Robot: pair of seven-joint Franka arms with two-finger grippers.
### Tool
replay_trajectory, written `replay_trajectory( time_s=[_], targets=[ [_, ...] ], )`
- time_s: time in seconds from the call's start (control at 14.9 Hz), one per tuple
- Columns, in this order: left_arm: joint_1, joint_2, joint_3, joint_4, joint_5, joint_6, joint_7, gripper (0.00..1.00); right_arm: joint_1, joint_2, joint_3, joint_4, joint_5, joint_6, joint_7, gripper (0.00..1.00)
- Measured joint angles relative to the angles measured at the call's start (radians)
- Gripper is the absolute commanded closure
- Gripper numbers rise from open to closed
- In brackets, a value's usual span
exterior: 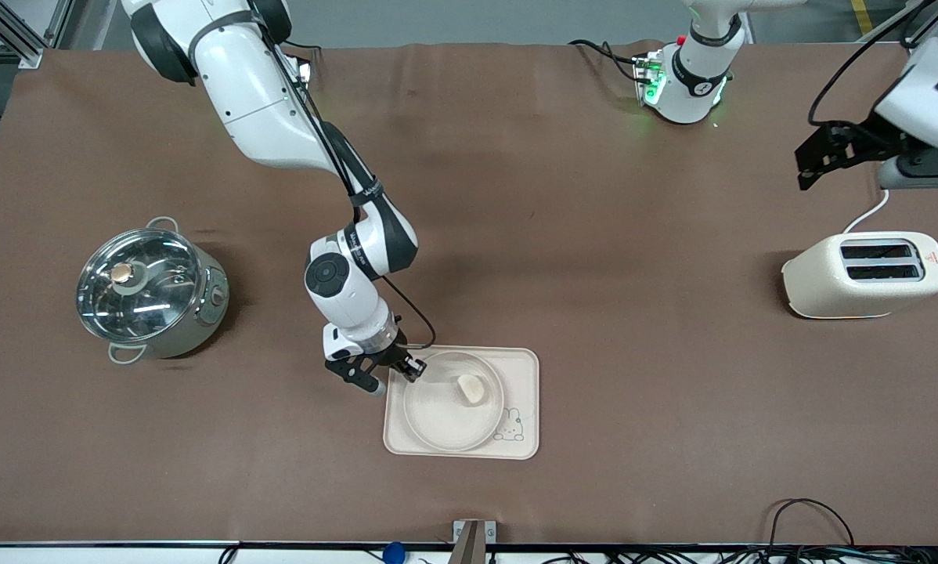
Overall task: Place bun in plate and plate on tray
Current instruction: 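Slide the plate onto the tray with the right gripper while the left gripper withdraws, then open the right gripper to release the plate on the tray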
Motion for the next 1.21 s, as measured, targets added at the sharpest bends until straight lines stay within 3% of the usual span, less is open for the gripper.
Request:
replay_trajectory(
  time_s=[0.2, 0.27, 0.4, 0.47, 0.67, 0.74, 1.21],
  targets=[
    [-0.016, -0.023, 0.042, -0.044, -0.018, 0.001, 0.02, 0.0, 0.0, 0.0, 0.0, 0.006, 0.0, -0.001, 0.004, 0.94],
    [-0.019, -0.023, 0.042, -0.049, -0.018, 0.002, 0.02, 0.0, 0.0, 0.0, 0.0, 0.006, 0.0, 0.0, 0.006, 0.83],
    [-0.026, -0.023, 0.041, -0.055, -0.018, 0.005, 0.02, 0.0, -0.001, 0.0, 0.0, 0.007, 0.0, 0.004, 0.008, 0.42],
    [-0.028, -0.023, 0.041, -0.057, -0.018, 0.007, 0.02, 0.0, -0.002, 0.0, 0.0, 0.008, 0.0, 0.006, 0.009, 0.31],
    [-0.031, -0.023, 0.038, -0.057, -0.015, 0.017, 0.02, 0.0, -0.001, 0.0, 0.002, 0.008, 0.0, 0.024, 0.009, 0.13],
    [-0.031, -0.023, 0.034, -0.057, -0.013, 0.018, 0.02, 0.0, 0.0, 0.0, 0.004, 0.008, 0.0, 0.028, 0.009, 0.01],
    [-0.03, -0.022, 0.025, -0.059, -0.011, 0.02, 0.017, 0.0, -0.01, -0.04, -0.001, 0.006, -0.001, -0.013, 0.004, 0.0]
  ],
)
